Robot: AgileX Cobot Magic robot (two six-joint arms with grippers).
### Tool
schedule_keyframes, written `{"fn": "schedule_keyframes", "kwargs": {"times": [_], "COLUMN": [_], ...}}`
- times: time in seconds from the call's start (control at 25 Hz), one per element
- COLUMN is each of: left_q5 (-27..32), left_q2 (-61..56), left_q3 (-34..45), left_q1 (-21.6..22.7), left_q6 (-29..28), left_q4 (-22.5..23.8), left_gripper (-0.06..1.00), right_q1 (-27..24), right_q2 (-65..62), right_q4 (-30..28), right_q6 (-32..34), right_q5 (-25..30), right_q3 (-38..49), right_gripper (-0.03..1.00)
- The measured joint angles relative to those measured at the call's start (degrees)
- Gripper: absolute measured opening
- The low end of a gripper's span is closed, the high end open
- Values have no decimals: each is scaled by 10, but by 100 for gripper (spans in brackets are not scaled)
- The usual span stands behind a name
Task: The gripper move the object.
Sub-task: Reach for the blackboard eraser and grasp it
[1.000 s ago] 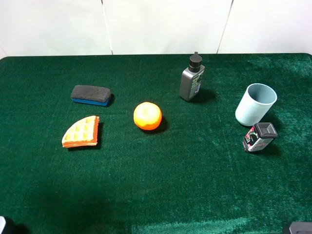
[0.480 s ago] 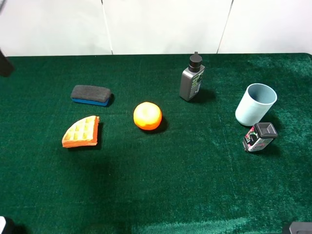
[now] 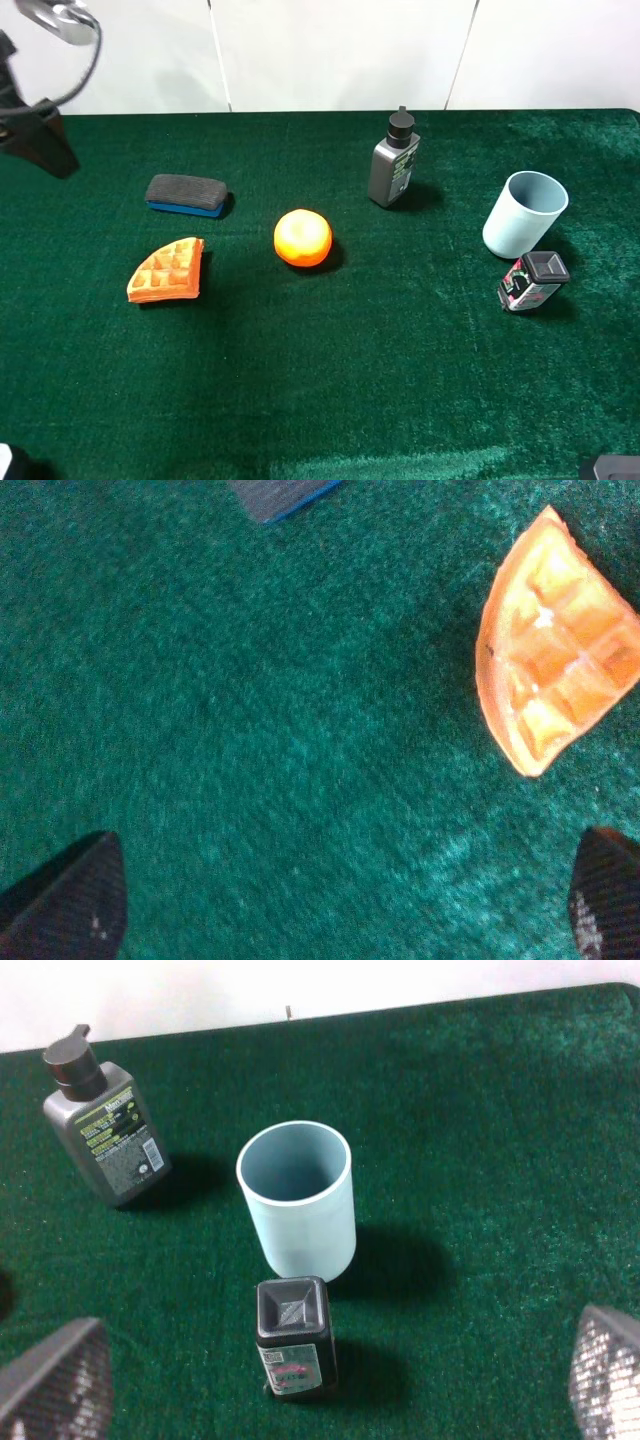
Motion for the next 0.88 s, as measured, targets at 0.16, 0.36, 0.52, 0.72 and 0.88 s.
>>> {"fn": "schedule_keyframes", "kwargs": {"times": [0.16,0.36,0.52,0.72,0.88], "left_q5": [-16,-41,-55,-65,-66], "left_q2": [54,112,154,208,249], "left_q3": [-25,-52,-73,-108,-140], "left_q1": [0,0,-12,-45,-72], "left_q6": [42,89,118,131,136], "left_q4": [-14,-34,-36,-24,0], "left_gripper": [91,91,91,92,93], "right_q1": [0,0,0,0,0], "right_q2": [0,0,0,0,0], "right_q4": [0,0,0,0,0], "right_q6": [0,0,0,0,0], "right_q5": [0,0,0,0,0], "right_q3": [0,0,0,0,0], "right_gripper": [70,70,70,70,70]}}
